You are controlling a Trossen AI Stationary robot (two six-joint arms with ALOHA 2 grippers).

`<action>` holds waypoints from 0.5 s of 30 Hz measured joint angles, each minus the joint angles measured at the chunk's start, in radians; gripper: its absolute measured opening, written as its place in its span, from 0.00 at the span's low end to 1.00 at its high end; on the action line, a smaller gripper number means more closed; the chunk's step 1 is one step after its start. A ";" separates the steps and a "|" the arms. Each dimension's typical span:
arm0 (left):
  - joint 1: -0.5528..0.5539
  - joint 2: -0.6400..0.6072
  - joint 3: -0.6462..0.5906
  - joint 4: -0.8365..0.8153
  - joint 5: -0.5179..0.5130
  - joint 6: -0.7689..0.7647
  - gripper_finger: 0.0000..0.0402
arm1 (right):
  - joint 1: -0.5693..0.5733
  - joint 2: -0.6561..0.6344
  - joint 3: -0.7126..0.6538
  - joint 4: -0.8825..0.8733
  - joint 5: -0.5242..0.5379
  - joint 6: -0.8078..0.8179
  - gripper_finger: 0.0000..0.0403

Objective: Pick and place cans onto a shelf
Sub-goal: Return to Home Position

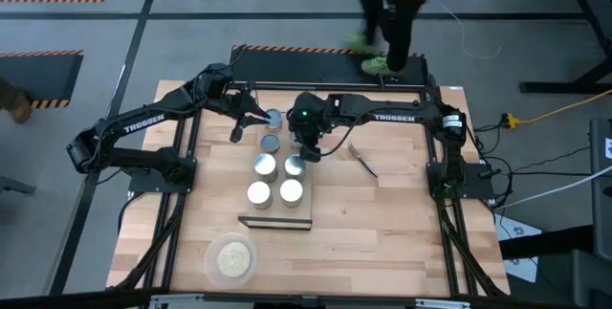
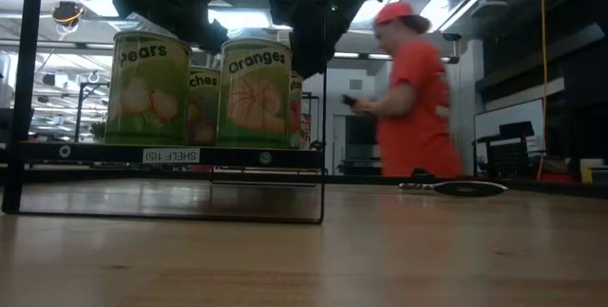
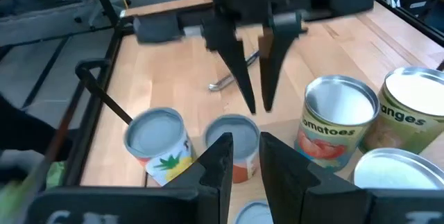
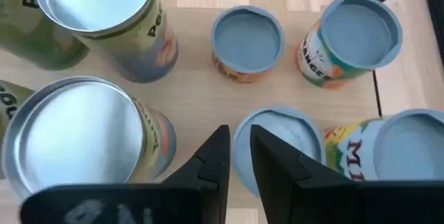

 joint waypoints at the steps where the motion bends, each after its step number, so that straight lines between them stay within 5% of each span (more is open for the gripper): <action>1: 0.000 0.000 -0.004 -0.002 0.000 0.000 0.16 | 0.000 -0.001 0.012 -0.022 -0.001 0.003 0.16; 15: 0.000 0.001 -0.032 0.022 0.000 -0.001 0.16 | -0.004 -0.125 0.145 -0.344 -0.008 0.007 0.16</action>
